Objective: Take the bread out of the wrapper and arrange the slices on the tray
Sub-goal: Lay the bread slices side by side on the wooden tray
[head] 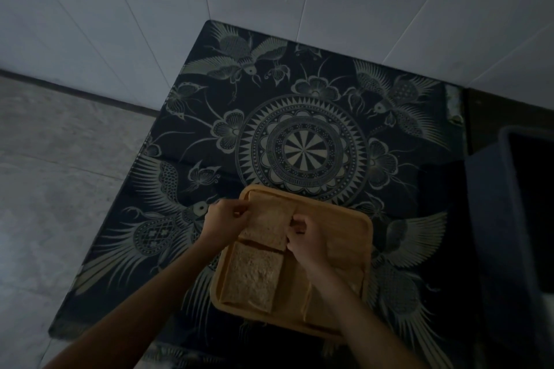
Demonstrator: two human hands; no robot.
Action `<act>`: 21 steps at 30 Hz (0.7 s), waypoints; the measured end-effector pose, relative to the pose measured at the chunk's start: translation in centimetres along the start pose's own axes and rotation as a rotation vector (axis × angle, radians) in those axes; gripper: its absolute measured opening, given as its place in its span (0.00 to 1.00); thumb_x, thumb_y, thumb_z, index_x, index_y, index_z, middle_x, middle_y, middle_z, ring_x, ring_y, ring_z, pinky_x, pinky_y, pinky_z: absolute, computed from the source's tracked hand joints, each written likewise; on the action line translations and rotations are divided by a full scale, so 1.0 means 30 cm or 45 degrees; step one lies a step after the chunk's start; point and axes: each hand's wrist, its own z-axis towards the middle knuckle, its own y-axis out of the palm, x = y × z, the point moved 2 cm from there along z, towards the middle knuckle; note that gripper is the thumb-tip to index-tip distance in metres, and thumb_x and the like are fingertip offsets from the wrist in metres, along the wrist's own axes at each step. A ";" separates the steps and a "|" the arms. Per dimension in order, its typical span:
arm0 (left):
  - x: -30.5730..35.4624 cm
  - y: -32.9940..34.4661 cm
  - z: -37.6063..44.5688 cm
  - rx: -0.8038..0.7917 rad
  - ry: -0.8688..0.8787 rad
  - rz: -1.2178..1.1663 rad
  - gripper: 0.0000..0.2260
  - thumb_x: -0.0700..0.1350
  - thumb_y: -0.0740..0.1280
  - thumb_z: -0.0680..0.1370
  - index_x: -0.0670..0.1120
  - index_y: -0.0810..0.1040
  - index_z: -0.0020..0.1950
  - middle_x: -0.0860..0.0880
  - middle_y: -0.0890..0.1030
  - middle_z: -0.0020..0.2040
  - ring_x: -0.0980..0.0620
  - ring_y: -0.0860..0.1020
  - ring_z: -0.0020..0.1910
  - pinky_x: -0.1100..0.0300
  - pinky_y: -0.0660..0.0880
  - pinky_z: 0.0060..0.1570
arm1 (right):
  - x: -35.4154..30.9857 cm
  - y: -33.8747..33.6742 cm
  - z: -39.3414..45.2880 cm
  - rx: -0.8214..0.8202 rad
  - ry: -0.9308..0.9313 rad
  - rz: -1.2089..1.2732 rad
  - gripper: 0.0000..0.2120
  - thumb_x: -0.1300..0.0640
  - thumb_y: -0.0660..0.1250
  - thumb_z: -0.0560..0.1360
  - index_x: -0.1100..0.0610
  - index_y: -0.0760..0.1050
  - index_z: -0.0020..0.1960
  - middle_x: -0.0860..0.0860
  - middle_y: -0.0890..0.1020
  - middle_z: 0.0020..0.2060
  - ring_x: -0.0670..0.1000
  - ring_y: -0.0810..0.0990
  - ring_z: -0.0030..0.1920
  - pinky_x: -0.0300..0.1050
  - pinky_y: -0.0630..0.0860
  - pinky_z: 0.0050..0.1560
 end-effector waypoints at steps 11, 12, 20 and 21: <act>0.020 -0.007 -0.064 0.015 0.014 0.029 0.13 0.46 0.68 0.78 0.47 0.83 0.61 0.49 0.87 0.52 0.52 0.84 0.48 0.55 0.82 0.48 | -0.016 -0.061 -0.042 -0.064 -0.003 0.080 0.16 0.57 0.70 0.79 0.52 0.76 0.66 0.43 0.81 0.46 0.44 0.82 0.46 0.52 0.85 0.52; 0.021 -0.009 -0.071 0.022 0.022 0.034 0.14 0.47 0.67 0.79 0.47 0.83 0.63 0.49 0.87 0.54 0.53 0.84 0.49 0.57 0.81 0.48 | -0.014 -0.077 -0.049 -0.055 -0.018 0.076 0.17 0.58 0.69 0.79 0.52 0.76 0.67 0.42 0.80 0.46 0.43 0.82 0.44 0.51 0.86 0.51; 0.074 0.012 -0.156 0.037 0.032 -0.022 0.17 0.46 0.68 0.79 0.46 0.80 0.67 0.48 0.84 0.61 0.53 0.83 0.55 0.57 0.80 0.55 | 0.024 -0.230 -0.105 0.013 -0.113 0.090 0.19 0.55 0.70 0.78 0.51 0.75 0.69 0.42 0.77 0.51 0.46 0.83 0.49 0.47 0.86 0.47; 0.083 0.022 -0.166 0.034 0.036 -0.034 0.17 0.46 0.68 0.79 0.47 0.79 0.67 0.48 0.84 0.62 0.53 0.83 0.54 0.56 0.80 0.55 | 0.033 -0.250 -0.111 0.022 -0.114 0.109 0.19 0.56 0.70 0.78 0.51 0.75 0.69 0.43 0.78 0.51 0.45 0.83 0.49 0.48 0.86 0.48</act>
